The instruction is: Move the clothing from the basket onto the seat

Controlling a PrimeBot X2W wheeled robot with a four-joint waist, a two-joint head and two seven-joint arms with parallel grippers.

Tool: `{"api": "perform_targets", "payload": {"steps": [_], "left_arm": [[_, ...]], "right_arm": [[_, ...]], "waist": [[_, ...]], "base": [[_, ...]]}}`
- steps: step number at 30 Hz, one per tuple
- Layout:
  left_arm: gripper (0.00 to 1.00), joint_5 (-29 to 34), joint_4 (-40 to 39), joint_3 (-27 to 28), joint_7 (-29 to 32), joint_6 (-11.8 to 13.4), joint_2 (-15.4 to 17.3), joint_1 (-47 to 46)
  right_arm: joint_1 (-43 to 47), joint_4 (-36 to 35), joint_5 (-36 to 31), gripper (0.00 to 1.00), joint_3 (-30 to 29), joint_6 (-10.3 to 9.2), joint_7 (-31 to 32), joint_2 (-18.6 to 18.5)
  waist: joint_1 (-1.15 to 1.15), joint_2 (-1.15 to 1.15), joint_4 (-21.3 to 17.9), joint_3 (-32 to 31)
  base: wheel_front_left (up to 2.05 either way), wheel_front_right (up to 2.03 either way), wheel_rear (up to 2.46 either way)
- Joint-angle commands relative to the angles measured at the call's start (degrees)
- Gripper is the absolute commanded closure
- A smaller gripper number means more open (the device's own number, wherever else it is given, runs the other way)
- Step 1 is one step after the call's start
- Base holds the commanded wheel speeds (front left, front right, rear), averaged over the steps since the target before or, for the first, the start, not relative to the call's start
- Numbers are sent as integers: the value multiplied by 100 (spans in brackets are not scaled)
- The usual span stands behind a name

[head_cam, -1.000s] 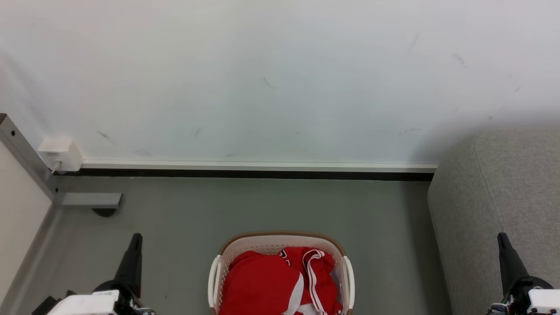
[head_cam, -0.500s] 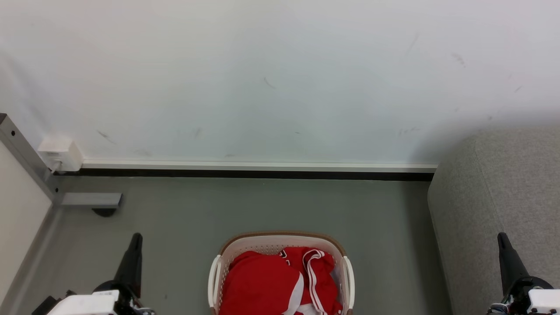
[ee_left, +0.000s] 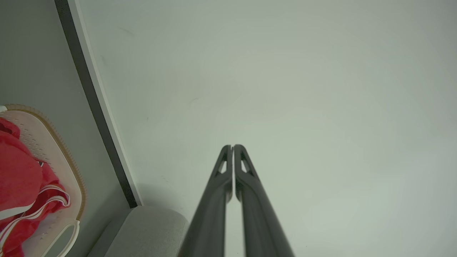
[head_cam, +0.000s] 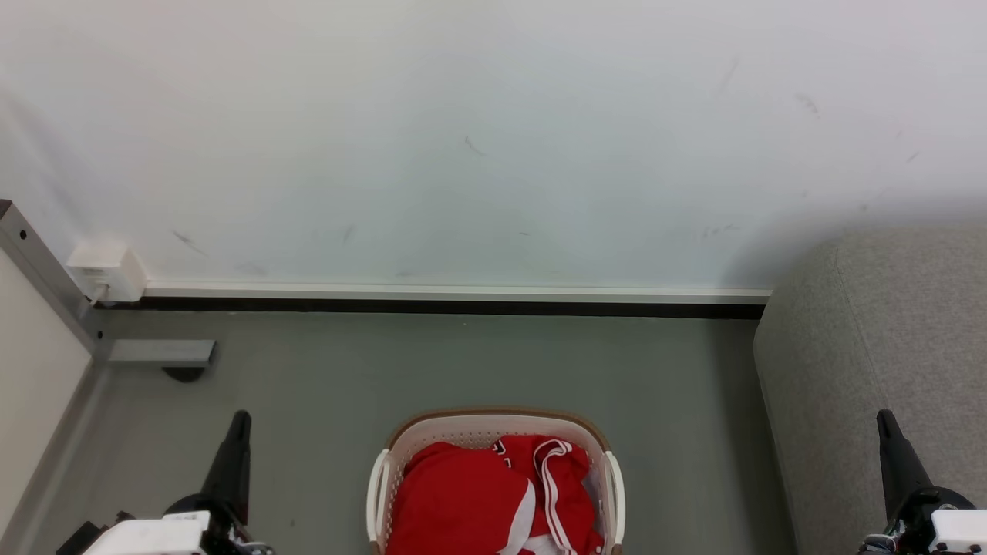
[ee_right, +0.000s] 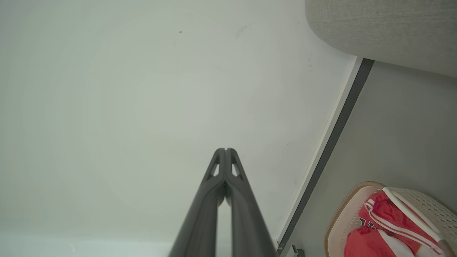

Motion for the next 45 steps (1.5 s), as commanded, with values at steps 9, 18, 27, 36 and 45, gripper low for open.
{"api": "perform_targets", "payload": {"steps": [9,18,27,36,45], "left_arm": [[100,-85,-23,6,18,-29,41,-42],[0,1,52,-4,-10,4,-15,32],[0,-6,6,-109,-224,15,-25,64],[0,483,-205,-168,-474,10,-13,32],[0,1366,-359,-148,-691,5,-10,33]], "right_arm": [[-76,15,-32,100,-17,-14,8,3],[31,54,3,0,12,0,-7,7],[78,-72,61,0,151,-1,-179,24],[37,-368,-120,0,326,-2,-404,-16],[-17,-584,-691,0,704,-2,-689,-240]], "waist": [[0,0,0,0],[0,0,0,0],[0,0,-1,6],[0,0,-8,-1],[0,0,-20,-21]], "base": [[0,0,0],[0,0,0],[0,0,0],[0,0,0],[0,0,0]]}}
